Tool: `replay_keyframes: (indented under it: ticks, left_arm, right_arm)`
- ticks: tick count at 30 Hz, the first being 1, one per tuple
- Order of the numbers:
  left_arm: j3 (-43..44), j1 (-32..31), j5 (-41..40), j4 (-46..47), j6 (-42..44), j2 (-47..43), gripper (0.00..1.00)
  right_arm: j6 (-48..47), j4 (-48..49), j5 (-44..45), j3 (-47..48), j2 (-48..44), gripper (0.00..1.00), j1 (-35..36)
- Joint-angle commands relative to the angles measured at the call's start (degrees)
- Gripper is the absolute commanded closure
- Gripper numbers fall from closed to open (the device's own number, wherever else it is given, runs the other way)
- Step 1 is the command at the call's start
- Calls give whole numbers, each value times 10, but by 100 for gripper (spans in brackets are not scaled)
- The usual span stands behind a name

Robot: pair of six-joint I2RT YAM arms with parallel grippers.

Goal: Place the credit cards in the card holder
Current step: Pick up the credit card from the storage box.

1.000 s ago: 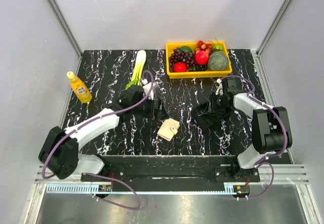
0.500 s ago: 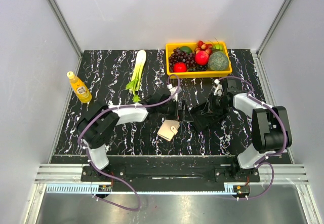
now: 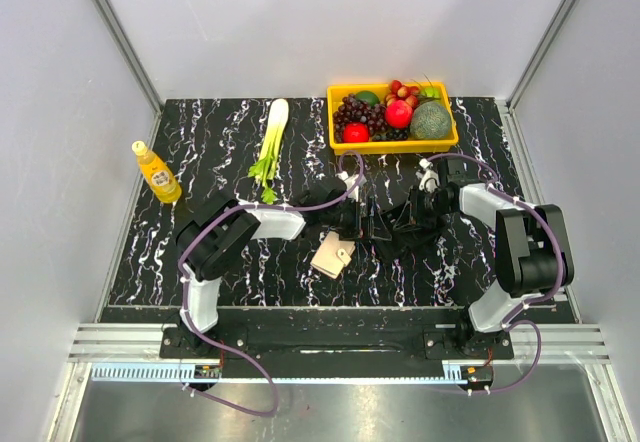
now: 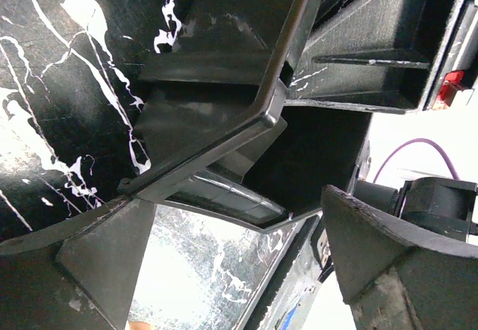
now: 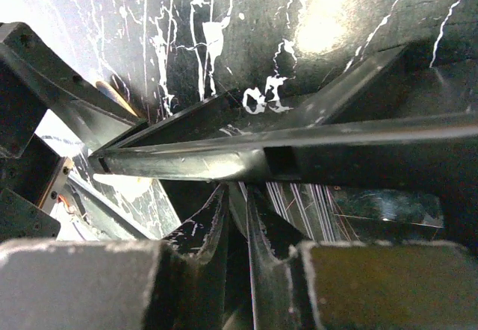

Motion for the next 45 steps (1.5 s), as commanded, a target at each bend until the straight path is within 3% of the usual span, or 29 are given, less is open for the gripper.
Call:
replay_keyframes:
  ticks: [1, 14, 22, 23, 25, 28, 34, 43, 45]
  left_arm:
    - [17, -3, 16, 69, -15, -2, 5]
    - [30, -3, 13, 64, -10, -8, 15]
    - [29, -2, 14, 65, -9, -11, 21]
    - [30, -2, 15, 64, -8, -11, 21]
    - [30, -1, 17, 64, -8, -12, 21]
    - [31, 1, 19, 63, -8, -12, 22]
    - [33, 3, 23, 64, -8, -12, 22]
    - [31, 3, 25, 67, -9, -14, 23]
    - [32, 3, 26, 68, -9, -13, 23]
  right_arm:
    - [2, 3, -54, 1, -27, 80, 7]
    - [0, -1, -74, -1, -13, 76, 21]
    - [-3, -21, -3, 5, -28, 75, 37]
    - [-1, -20, 14, 5, -32, 74, 39]
    - [-1, -22, 24, 8, -39, 63, 44]
    - [-1, -26, 22, 13, -54, 66, 44]
    - [3, -30, -1, 22, -73, 59, 44]
    - [2, -30, -2, 19, -44, 60, 45]
    - [-1, -30, -13, 19, -40, 67, 45]
